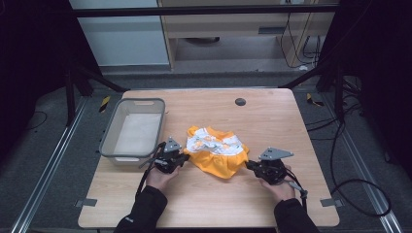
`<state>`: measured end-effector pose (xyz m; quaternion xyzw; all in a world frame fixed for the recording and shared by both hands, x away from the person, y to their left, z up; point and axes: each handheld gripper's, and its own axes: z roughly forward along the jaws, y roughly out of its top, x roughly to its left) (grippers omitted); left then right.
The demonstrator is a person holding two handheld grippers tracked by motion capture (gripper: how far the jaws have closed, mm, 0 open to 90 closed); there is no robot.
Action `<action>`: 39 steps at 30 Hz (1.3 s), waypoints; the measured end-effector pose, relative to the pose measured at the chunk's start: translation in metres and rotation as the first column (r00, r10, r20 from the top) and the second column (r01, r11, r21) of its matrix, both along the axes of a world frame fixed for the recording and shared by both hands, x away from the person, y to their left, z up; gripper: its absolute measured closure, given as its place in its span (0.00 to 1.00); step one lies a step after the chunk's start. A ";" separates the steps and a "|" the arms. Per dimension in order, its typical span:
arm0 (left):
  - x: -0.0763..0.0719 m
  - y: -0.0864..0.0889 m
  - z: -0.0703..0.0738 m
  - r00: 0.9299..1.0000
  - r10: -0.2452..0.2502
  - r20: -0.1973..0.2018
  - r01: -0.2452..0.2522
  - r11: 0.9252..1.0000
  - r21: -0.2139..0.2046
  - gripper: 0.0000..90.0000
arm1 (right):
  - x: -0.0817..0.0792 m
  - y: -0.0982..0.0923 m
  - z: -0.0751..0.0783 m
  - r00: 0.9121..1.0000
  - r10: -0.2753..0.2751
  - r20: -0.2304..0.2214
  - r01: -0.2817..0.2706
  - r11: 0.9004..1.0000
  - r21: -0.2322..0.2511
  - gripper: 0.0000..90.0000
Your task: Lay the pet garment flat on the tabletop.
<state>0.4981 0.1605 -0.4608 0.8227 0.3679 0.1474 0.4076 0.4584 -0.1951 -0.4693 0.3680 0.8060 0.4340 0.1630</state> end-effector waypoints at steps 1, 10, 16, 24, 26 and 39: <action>-0.005 0.002 0.009 1.000 -0.013 -0.008 0.013 1.000 -0.016 0.96 | -0.003 -0.002 0.004 1.000 0.018 -0.006 -0.018 1.000 0.008 0.97; -0.053 0.015 0.032 0.992 -0.085 -0.095 0.084 0.996 -0.015 0.95 | -0.037 -0.017 0.035 0.996 0.089 -0.029 -0.086 0.993 0.077 0.97; -0.065 0.017 -0.002 0.985 -0.045 -0.168 0.052 0.998 0.035 0.87 | -0.041 -0.011 0.014 0.987 0.074 -0.145 -0.079 0.997 -0.026 0.96; -0.080 0.029 0.006 0.997 -0.020 -0.080 0.021 1.000 0.014 0.69 | -0.040 -0.010 0.002 0.994 0.041 -0.101 -0.049 0.996 -0.073 0.83; -0.083 0.036 0.014 0.999 -0.004 -0.040 0.004 1.000 -0.006 0.62 | -0.042 -0.015 0.010 0.998 0.032 -0.062 -0.034 0.999 -0.028 0.81; -0.014 0.014 0.045 0.983 0.119 0.139 -0.123 0.992 0.025 0.51 | 0.007 -0.005 0.030 0.995 -0.087 0.053 0.085 0.995 0.043 0.66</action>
